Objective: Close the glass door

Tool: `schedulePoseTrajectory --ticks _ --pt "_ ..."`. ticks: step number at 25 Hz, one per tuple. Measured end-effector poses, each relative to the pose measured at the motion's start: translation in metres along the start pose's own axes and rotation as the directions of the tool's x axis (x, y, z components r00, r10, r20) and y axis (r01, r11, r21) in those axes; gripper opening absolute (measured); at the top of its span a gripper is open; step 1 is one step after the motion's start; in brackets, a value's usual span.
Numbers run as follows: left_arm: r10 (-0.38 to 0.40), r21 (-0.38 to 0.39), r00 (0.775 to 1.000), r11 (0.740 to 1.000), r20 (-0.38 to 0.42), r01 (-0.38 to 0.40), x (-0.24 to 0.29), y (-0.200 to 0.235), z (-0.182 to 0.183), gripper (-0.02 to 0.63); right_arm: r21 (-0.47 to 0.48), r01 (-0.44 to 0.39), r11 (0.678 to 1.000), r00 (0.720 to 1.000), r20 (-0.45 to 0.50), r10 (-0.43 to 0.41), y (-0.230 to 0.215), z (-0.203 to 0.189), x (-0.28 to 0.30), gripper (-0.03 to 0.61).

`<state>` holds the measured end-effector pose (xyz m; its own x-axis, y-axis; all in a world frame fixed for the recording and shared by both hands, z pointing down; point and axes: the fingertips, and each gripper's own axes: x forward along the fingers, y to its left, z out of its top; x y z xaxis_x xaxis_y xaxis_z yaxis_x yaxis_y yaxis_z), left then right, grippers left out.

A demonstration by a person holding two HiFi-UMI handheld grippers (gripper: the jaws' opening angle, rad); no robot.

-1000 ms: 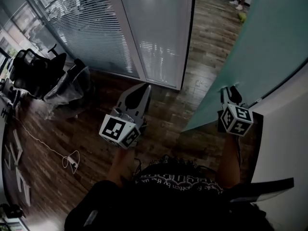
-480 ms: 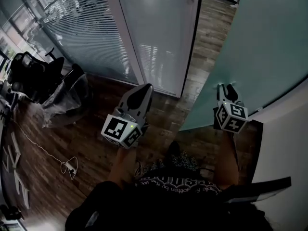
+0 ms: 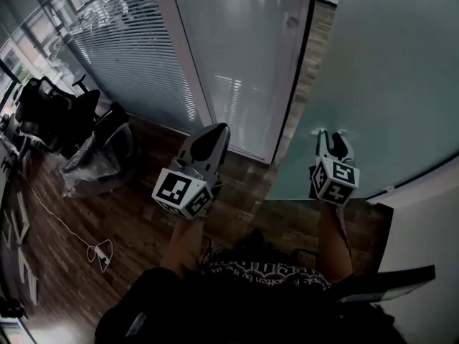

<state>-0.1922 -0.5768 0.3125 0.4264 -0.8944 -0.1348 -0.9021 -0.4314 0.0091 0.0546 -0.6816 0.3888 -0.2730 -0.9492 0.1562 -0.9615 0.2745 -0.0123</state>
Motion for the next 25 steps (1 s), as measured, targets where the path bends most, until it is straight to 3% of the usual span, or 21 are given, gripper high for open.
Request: schedulePoseTrajectory --ticks 13,25 --pt "-0.007 -0.023 1.000 1.000 -0.009 0.007 0.056 0.031 -0.019 0.002 0.020 0.018 1.000 1.000 -0.003 -0.018 -0.011 0.014 0.080 0.117" --pt "-0.128 -0.040 0.992 0.991 -0.005 0.128 0.147 0.084 -0.028 0.002 0.033 0.074 0.997 0.997 0.030 -0.075 -0.022 0.029 0.142 0.116"
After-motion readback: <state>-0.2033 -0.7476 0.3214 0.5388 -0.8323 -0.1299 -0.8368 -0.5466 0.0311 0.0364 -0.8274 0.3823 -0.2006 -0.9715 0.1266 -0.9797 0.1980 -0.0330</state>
